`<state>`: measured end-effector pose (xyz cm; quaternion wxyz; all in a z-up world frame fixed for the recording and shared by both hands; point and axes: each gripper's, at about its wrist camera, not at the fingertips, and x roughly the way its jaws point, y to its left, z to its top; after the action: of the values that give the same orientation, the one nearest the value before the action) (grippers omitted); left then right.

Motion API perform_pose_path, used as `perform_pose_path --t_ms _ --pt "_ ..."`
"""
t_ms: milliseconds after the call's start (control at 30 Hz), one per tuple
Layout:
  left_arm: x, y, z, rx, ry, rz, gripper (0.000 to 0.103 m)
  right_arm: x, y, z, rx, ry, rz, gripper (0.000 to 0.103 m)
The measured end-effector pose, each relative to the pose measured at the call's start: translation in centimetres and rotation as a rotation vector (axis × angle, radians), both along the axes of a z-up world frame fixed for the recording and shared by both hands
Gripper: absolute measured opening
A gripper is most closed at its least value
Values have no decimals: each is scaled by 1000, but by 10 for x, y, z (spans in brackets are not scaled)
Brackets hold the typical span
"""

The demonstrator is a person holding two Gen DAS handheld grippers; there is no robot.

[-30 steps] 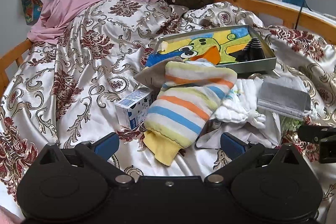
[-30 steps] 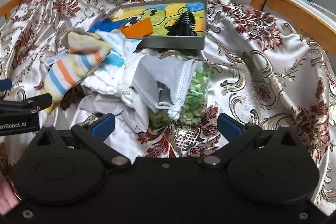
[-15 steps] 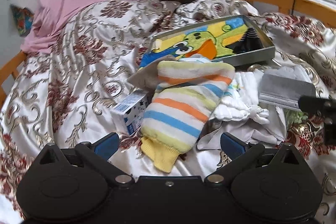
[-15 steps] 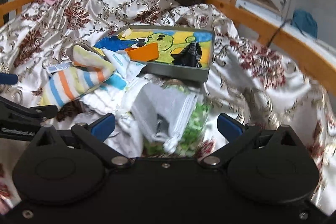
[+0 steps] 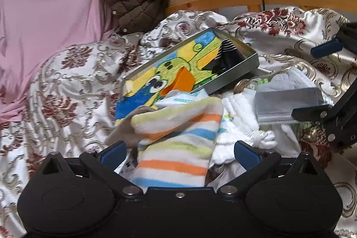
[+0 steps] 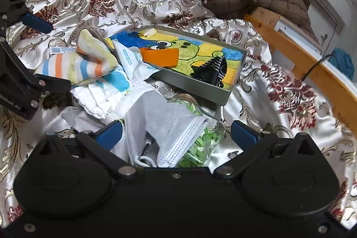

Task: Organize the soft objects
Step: 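Grasp the pastel striped sock with the left gripper while the right grasps the grey mask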

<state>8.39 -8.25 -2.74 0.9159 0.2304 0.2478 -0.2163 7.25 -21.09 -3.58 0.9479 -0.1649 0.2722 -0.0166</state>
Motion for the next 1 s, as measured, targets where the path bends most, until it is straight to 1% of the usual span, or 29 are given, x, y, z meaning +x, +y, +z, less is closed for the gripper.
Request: perform_pose_path --t_ms 33,100,200,267,300,400,467,533,667,700,733,767,833,900,967,1000 --pt "4 -1 -1 -11 9 -13 96 4 -3 -1 16 7 -1 102" --pt "10 -4 -5 -17 24 -24 91 10 -5 -3 36 15 -5 102" --pt "16 -7 -13 -18 48 -38 89 17 -4 -6 42 20 -7 102" --pt "17 -8 -18 -5 67 -33 88 22 -1 -7 48 29 -25 102" --pt "18 -9 -20 0 78 -32 86 24 0 -7 55 35 -32 102" --pt "20 -9 -21 -14 94 -33 84 30 2 -9 63 51 -46 102" --pt "22 -8 -21 -28 107 -24 80 32 2 -11 70 55 -55 102" --pt "24 -6 -20 -47 122 -16 74 33 -1 -11 89 56 -71 102" --pt "28 -2 -19 -81 140 9 64 35 -10 -9 186 63 -105 102" --pt "28 -1 -18 -98 140 14 58 36 -13 -9 217 73 -112 102" --pt "30 0 -17 -111 142 19 55 35 -15 -9 240 77 -116 102" --pt "31 1 -17 -120 147 24 54 35 -17 -9 260 82 -115 102" --pt "32 3 -15 -141 154 32 48 35 -18 -10 265 85 -112 98" --pt "33 4 -15 -152 155 36 43 34 -15 -12 240 79 -105 93" --pt "32 4 -13 -159 153 33 36 34 -12 -13 222 79 -95 84" --pt "31 4 -12 -163 154 30 34 34 -12 -14 217 81 -93 83"
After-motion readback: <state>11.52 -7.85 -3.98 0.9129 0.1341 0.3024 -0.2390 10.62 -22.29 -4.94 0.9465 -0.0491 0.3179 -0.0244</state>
